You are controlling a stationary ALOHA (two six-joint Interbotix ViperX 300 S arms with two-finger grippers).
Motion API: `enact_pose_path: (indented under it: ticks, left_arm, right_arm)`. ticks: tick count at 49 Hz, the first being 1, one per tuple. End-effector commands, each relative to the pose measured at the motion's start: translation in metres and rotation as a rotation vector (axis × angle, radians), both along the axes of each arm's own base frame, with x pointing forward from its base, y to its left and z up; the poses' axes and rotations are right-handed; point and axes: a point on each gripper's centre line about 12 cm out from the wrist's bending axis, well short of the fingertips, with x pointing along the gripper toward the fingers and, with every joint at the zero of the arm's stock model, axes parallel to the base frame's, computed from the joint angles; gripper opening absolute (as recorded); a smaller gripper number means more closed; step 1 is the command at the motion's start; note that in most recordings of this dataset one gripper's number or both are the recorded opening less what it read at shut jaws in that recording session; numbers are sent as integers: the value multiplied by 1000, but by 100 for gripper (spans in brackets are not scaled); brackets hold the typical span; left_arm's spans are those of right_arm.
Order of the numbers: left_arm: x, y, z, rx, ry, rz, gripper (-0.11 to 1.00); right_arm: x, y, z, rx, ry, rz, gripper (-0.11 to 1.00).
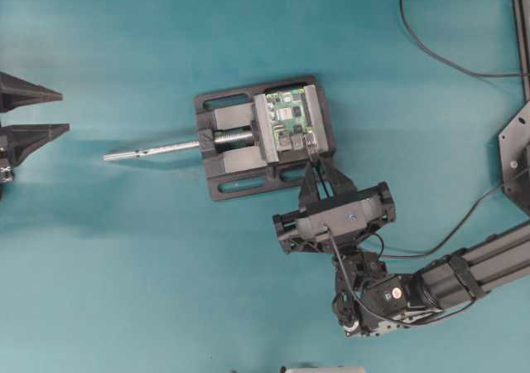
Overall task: Insert the USB into the fixed PCB.
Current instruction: 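Lower the USB plug toward the right-hand USB port on the board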
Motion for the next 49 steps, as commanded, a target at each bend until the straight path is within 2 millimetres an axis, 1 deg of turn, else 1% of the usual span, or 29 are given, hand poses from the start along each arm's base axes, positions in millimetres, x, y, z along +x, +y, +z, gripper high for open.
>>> enact_pose_path:
  ticks: [1, 8, 49]
  left_arm:
    - [2, 1, 5, -2, -13, 4, 77]
    - [2, 1, 5, -2, -13, 4, 77]
    - [2, 1, 5, -2, -13, 4, 77]
  right_arm:
    - [3, 0, 9, 11, -30, -5, 21]
    - [4, 0, 6, 27, -28, 5, 21]
    - [0, -2, 4, 21, -20, -14, 21]
